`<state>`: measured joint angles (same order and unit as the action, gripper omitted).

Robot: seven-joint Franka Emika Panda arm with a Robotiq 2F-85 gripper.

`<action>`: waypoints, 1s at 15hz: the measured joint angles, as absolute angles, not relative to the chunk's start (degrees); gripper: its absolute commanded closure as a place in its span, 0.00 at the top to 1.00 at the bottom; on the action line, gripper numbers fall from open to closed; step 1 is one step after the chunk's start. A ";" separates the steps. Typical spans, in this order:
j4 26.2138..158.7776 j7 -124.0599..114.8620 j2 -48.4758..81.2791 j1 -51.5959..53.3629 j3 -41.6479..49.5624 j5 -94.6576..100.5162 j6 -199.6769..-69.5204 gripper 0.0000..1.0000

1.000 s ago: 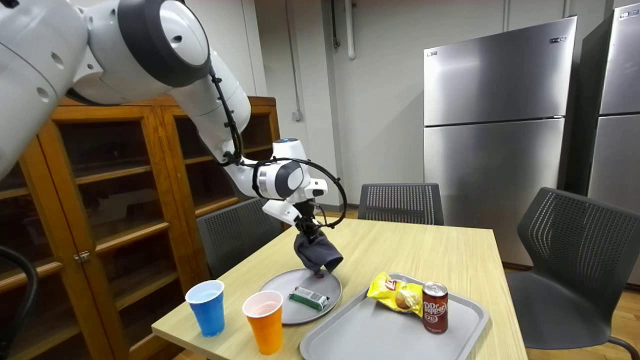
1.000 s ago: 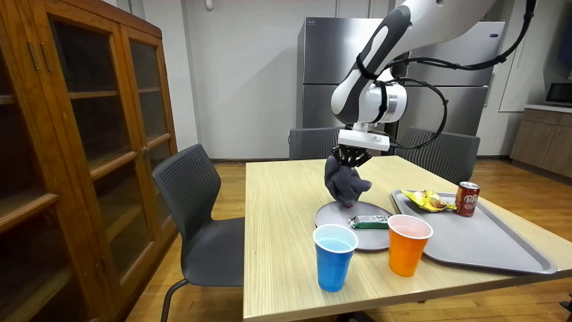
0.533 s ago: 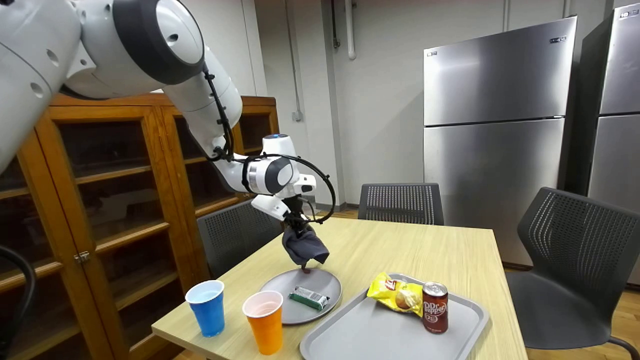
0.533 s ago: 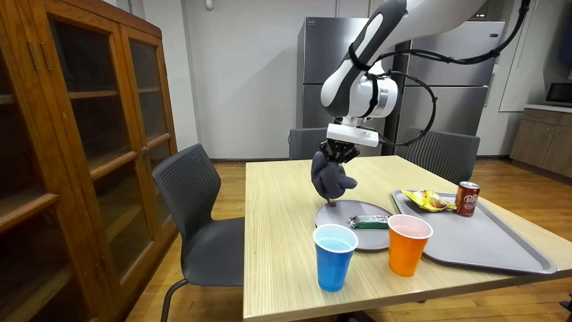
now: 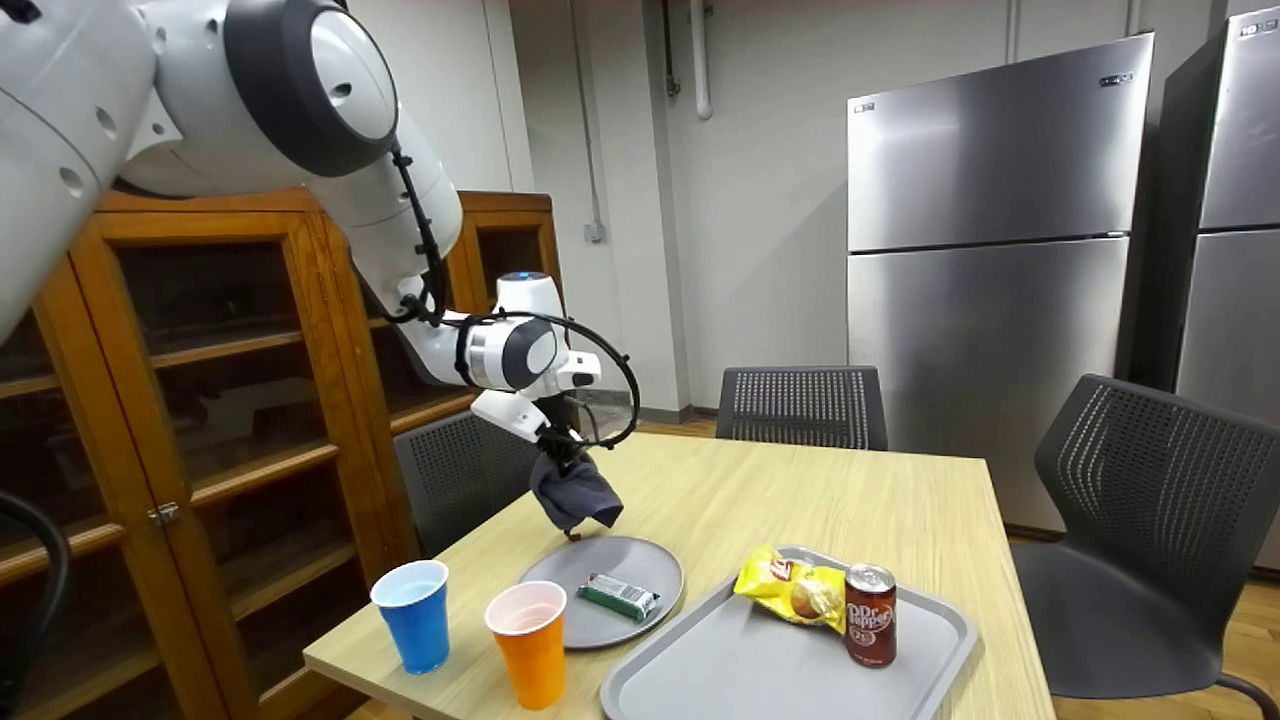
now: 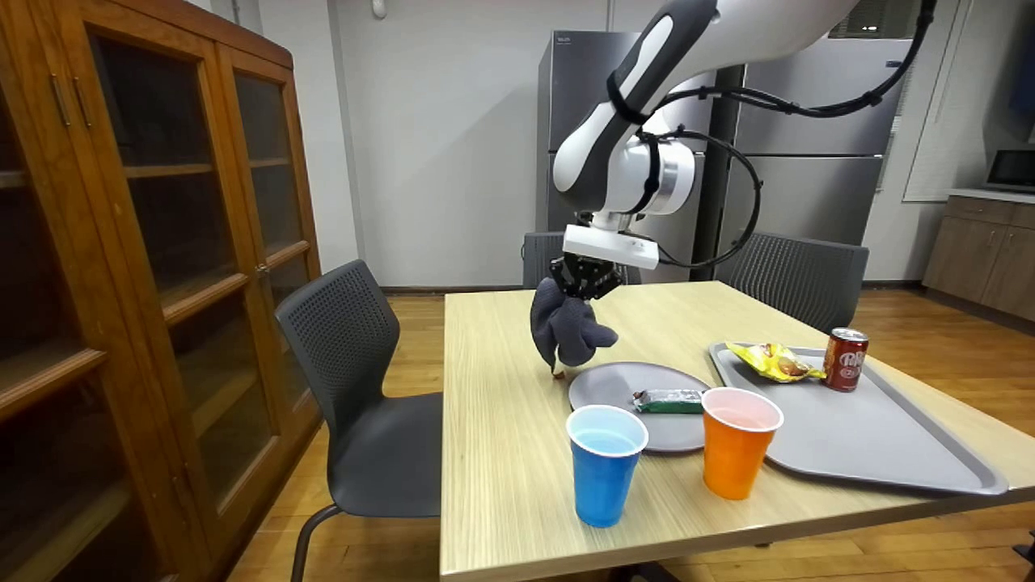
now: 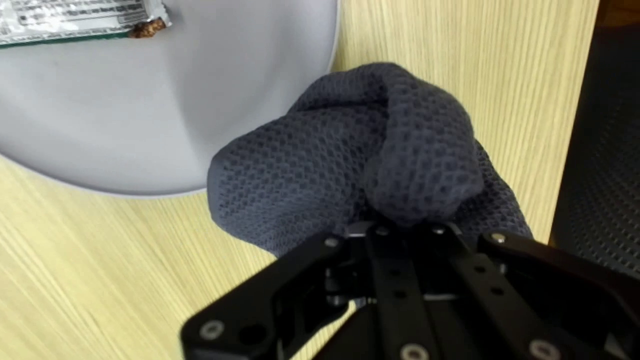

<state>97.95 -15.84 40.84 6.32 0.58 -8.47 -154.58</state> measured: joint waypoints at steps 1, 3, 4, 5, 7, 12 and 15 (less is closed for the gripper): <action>97.95 -15.84 40.90 6.66 0.37 -8.47 -154.58 0.02; 97.91 -15.84 41.15 7.23 0.00 -8.47 -154.59 0.02; 97.84 -15.84 41.37 7.53 -0.11 -8.47 -154.59 0.02; 97.75 -15.84 41.65 7.74 -0.31 -8.47 -154.59 0.02; 97.45 -15.84 42.32 8.16 -0.64 -8.47 -154.59 0.02; 96.62 -15.84 44.09 9.54 -0.78 -8.47 -154.62 0.02; 95.95 -15.90 45.14 10.17 -0.78 -8.47 -154.62 0.02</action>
